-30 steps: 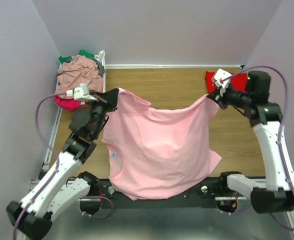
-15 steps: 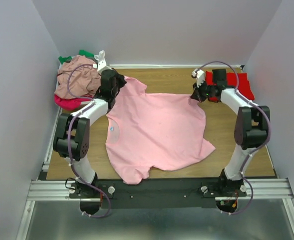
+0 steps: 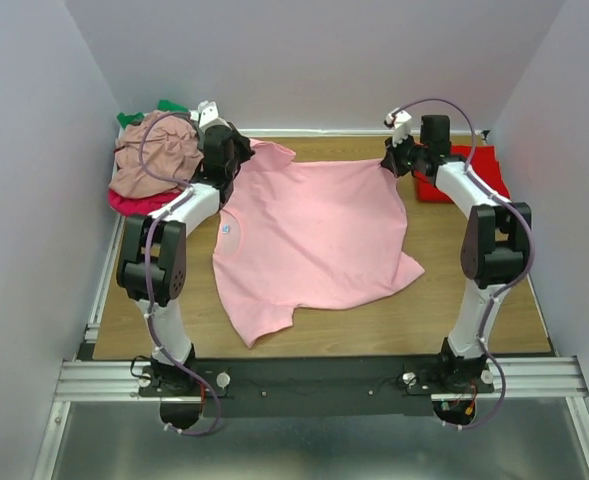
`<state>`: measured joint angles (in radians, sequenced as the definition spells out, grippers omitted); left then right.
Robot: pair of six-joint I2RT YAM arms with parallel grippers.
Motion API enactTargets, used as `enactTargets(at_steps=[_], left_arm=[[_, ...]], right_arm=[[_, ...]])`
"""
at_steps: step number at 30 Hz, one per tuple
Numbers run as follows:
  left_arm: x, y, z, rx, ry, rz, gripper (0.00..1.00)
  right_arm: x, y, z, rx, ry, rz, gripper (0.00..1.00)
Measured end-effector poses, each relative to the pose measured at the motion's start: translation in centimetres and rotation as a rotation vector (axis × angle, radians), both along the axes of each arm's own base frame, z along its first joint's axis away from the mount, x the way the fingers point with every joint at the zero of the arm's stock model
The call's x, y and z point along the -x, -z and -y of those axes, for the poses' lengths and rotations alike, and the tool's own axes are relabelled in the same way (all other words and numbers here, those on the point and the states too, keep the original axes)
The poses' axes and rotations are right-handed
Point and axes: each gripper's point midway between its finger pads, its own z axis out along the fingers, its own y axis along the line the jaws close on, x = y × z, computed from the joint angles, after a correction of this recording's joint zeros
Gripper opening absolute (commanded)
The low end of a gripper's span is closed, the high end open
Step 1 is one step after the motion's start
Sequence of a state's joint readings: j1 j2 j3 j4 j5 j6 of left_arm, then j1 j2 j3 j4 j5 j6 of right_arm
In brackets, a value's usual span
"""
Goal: Fold and stack the t-shirts
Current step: Flatten the tshirt out
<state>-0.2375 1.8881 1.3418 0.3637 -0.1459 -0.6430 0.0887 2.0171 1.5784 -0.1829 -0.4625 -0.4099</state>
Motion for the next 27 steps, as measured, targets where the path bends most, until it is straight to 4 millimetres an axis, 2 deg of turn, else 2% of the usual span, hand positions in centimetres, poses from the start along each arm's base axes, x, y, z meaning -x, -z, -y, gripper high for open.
enactTargets(at_steps=[2,4,5,6,7,8,9,10,11,12,14,16,20,25,26,27], left_arm=[[1.2,-0.7,0.1,-0.003,0.025,0.005,0.00],[2.9,-2.1,0.1,-0.002,0.051,0.027,0.00],[4.2,-3.6,0.0,0.003,0.065,0.053,0.00],[5.9,-5.7,-0.1,0.009,0.081,0.092,0.00],[6.9,-7.0,-0.2,0.013,0.089,0.118,0.00],[9.2,-10.4,-0.5,0.026,0.106,0.192,0.00],[11.6,-13.9,-0.7,0.040,0.126,0.275,0.00],[13.2,-16.4,-0.9,0.050,0.135,0.338,0.00],[16.1,-20.0,-1.3,0.065,0.147,0.435,0.00],[18.4,-22.4,-1.7,0.075,0.154,0.504,0.00],[24.2,-27.5,-2.9,0.100,0.168,0.666,0.00],[29.5,-31.4,-3.8,0.120,0.183,0.804,0.00],[38.8,-37.1,-5.3,0.150,0.221,1.032,0.00],[44.9,-41.8,-5.7,0.173,0.283,1.167,0.00],[45.9,-42.7,-5.7,0.176,0.296,1.189,0.00],[46.6,-43.3,-5.7,0.181,0.309,1.201,0.00]], right_arm=[[0.9,-1.5,0.1,0.004,-0.003,0.023,0.00],[2.9,-4.7,0.3,0.013,-0.014,0.067,0.00],[3.7,-6.3,0.3,0.015,-0.018,0.095,0.00],[5.1,-8.8,0.5,0.022,-0.026,0.138,0.00],[6.2,-10.7,0.6,0.025,-0.033,0.170,0.00],[7.2,-12.7,0.6,0.030,-0.041,0.208,0.01],[8.8,-16.2,0.7,0.035,-0.052,0.283,0.00],[10.0,-18.5,0.8,0.039,-0.056,0.333,0.01],[11.2,-20.2,1.0,0.045,-0.061,0.373,0.00],[13.1,-22.8,1.2,0.055,-0.065,0.427,0.00],[15.6,-25.6,1.6,0.075,-0.069,0.482,0.01],[18.0,-28.6,2.0,0.097,-0.071,0.530,0.00],[22.2,-33.9,2.6,0.134,-0.077,0.625,0.00],[28.3,-41.0,3.2,0.158,-0.076,0.799,0.00],[29.8,-42.8,3.3,0.157,-0.073,0.852,0.00],[30.7,-43.8,3.3,0.155,-0.071,0.883,0.00]])
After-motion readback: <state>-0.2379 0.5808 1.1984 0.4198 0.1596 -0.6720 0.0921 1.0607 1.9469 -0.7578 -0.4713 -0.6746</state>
